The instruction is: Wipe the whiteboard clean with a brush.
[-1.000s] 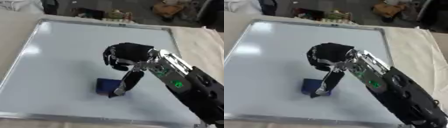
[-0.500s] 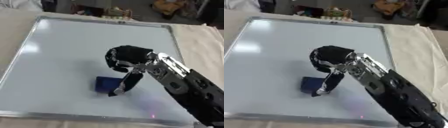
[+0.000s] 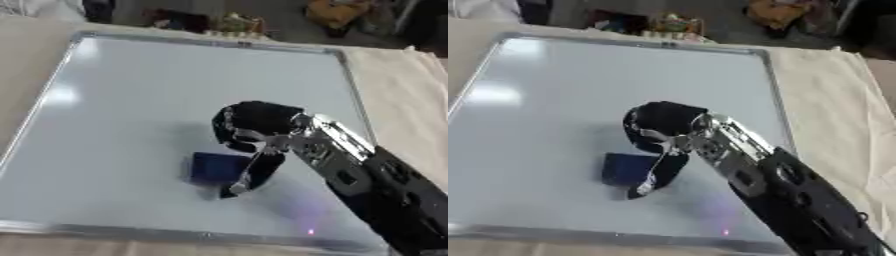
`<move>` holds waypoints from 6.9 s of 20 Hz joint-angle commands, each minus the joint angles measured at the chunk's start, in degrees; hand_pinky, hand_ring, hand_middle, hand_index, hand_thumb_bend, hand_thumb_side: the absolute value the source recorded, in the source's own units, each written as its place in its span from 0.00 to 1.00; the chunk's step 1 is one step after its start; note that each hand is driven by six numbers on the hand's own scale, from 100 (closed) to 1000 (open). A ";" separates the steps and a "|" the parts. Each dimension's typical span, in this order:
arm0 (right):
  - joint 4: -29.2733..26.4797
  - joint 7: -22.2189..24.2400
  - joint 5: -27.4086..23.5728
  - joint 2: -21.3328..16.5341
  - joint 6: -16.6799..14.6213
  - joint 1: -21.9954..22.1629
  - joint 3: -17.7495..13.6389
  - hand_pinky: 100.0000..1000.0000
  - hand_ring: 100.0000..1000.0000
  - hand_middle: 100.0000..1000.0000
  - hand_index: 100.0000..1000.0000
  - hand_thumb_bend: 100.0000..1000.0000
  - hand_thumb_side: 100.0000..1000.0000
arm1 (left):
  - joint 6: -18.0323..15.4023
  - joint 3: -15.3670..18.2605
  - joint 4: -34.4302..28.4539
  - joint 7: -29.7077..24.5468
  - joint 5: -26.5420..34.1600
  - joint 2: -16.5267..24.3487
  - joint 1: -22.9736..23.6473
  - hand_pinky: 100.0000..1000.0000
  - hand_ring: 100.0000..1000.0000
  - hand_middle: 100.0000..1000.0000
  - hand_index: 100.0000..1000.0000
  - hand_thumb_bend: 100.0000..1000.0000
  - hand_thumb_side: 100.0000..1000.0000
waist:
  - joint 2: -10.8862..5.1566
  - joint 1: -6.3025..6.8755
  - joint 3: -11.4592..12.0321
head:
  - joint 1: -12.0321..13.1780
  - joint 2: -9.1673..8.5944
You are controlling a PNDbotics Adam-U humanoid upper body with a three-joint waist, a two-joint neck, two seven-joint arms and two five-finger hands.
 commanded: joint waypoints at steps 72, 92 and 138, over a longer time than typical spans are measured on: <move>4.28 3.12 -7.77 -0.22 1.70 -0.52 -3.59 0.59 0.75 0.39 0.00 0.30 0.17 | 0.25 -0.07 -0.53 0.10 -0.06 0.84 -0.82 0.62 0.59 0.51 0.62 0.23 0.97 | -0.71 0.55 0.51 | 0.18 -1.05; 5.63 0.74 -6.87 -2.51 0.76 -1.96 -5.01 0.59 0.73 0.30 0.00 0.21 0.19 | 0.32 -0.10 -0.47 -0.09 -0.09 0.93 -0.75 0.62 0.59 0.51 0.62 0.22 0.97 | -0.73 0.54 0.16 | 0.55 -1.40; 27.23 -9.40 7.19 -13.25 -4.92 -8.21 -15.34 0.62 0.76 0.24 0.00 0.09 0.31 | 0.04 -0.46 -0.60 -0.55 -0.31 1.12 -1.70 0.62 0.59 0.51 0.62 0.21 0.97 | 1.16 -0.30 2.55 | -3.53 -2.22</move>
